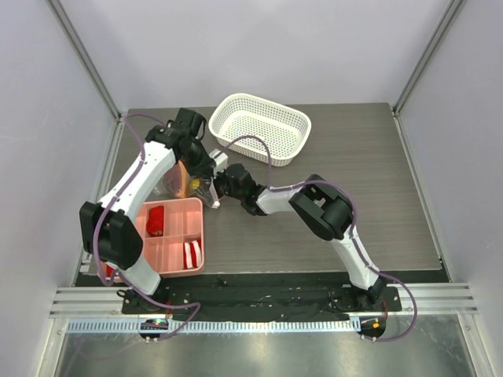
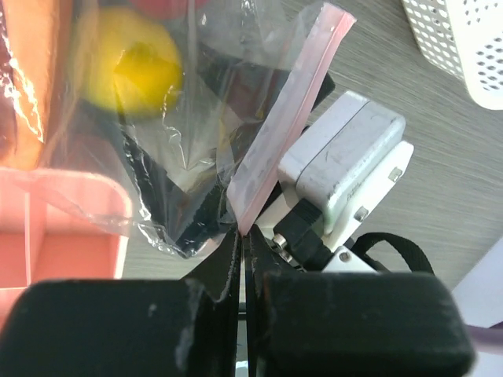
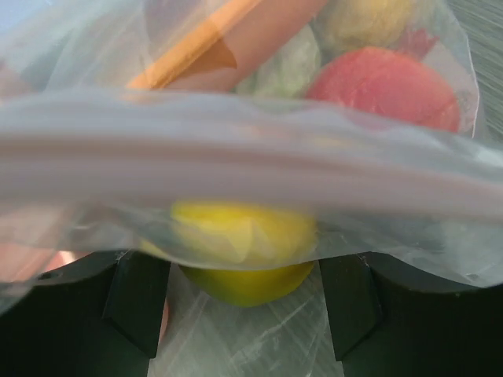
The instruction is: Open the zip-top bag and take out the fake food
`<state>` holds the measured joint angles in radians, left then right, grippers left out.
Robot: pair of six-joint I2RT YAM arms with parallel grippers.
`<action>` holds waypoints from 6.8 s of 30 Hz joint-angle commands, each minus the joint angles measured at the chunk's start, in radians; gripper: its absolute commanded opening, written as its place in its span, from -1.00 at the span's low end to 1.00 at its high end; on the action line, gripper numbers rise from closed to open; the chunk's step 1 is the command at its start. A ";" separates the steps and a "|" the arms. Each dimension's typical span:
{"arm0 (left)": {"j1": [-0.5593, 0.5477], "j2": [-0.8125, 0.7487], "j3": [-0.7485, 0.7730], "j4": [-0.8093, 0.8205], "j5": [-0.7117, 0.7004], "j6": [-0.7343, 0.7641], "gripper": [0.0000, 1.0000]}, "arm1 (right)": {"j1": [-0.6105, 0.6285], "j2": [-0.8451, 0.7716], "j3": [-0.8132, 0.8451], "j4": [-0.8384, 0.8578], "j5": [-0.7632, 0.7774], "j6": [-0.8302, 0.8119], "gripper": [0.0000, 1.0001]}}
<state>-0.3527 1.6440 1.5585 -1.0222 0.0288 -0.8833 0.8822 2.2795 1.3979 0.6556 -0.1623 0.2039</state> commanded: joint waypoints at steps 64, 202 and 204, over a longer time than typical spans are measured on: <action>0.073 -0.277 -0.193 0.165 0.049 0.124 -1.00 | -0.382 -0.435 0.347 -0.953 0.386 0.197 -0.98; 0.041 -0.360 -0.229 0.289 0.126 0.211 -1.00 | 0.014 -0.095 0.311 -0.498 -0.017 0.816 -0.98; 0.043 -0.366 -0.233 0.281 0.111 0.221 -1.00 | 0.009 -0.113 0.300 -0.513 -0.016 0.804 -0.98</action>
<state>-0.3073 1.3151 1.3357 -0.7586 0.1661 -0.6937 0.8906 2.2448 1.6924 0.1532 -0.1673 1.0454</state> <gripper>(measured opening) 0.003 0.080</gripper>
